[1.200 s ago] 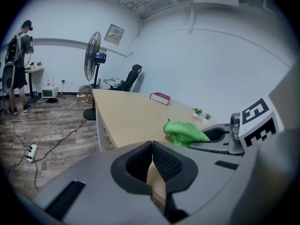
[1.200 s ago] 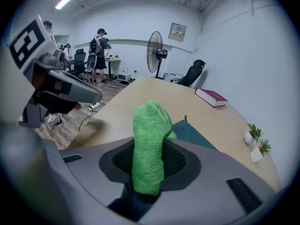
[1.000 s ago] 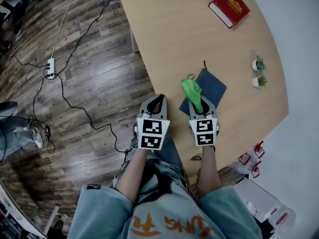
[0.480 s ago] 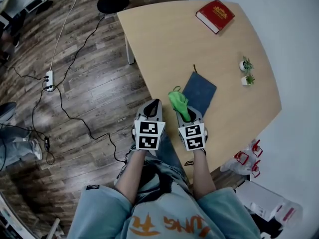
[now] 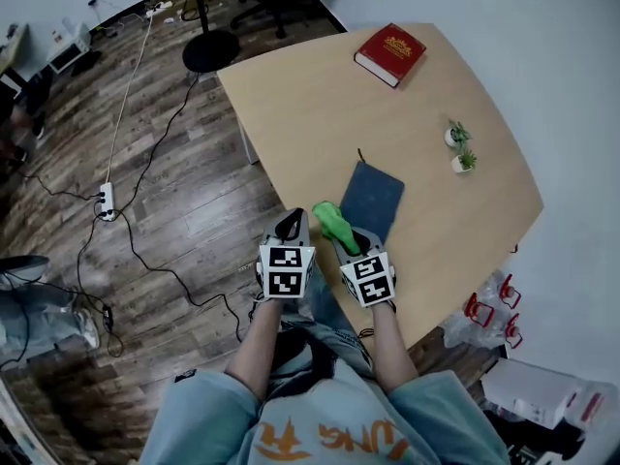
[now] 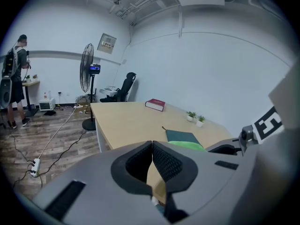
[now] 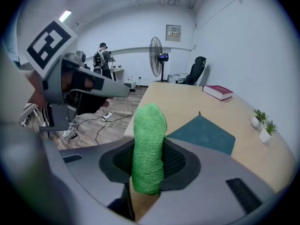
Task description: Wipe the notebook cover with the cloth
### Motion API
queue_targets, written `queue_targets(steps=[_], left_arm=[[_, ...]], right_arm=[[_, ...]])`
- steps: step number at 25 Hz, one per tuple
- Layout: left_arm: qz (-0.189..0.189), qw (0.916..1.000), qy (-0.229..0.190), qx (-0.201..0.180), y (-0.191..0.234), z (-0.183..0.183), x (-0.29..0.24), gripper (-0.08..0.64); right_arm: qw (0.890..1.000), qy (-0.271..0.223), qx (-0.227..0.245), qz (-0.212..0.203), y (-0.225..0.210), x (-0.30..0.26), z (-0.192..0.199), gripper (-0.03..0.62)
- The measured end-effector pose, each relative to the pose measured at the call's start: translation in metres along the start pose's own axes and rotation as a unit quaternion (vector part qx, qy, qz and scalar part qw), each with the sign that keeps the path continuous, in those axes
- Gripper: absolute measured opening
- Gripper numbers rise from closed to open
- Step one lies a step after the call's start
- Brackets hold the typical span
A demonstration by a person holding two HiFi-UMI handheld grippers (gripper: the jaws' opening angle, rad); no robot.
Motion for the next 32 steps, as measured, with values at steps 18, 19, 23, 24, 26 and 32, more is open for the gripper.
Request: queue_targets(steps=[18,19,23,24,26,32], left_arm=[[0.025,0.9995,0.019,0.005,-0.028,-0.014,-0.066,0.021],[0.027,0.9994,0.023,0.005,-0.029,-0.014,-0.069,0.021],[0.033,0.9989,0.032,0.005,-0.03,-0.014,-0.081,0.021],[0.034,0.9988,0.034,0.005,-0.03,-0.015,-0.084,0.021],[0.035,0.9987,0.038,0.006,-0.031,-0.017,-0.091,0.021],[0.048,0.9974,0.053,0.001,-0.04,-0.019,-0.116,0.021]], right_arm=[[0.996,-0.045,-0.021,0.081,-0.088,0.022,-0.023,0.109],[0.995,-0.045,-0.022,0.085,-0.093,0.02,-0.023,0.109],[0.994,-0.044,-0.026,0.1,-0.111,0.012,-0.026,0.109],[0.993,-0.043,-0.027,0.102,-0.115,0.01,-0.027,0.109],[0.993,-0.043,-0.027,0.106,-0.125,0.005,-0.03,0.109],[0.993,-0.033,-0.031,0.113,-0.156,-0.012,-0.029,0.11]])
Point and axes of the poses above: the fingertips, and each gripper's own axes: x backward along the fingers, y to its left, z out of its underside, the point moved 10 cm from there along x, backward along the fingers, and after that the axes turned 3 degrees about -z, right-handed, at the moved point
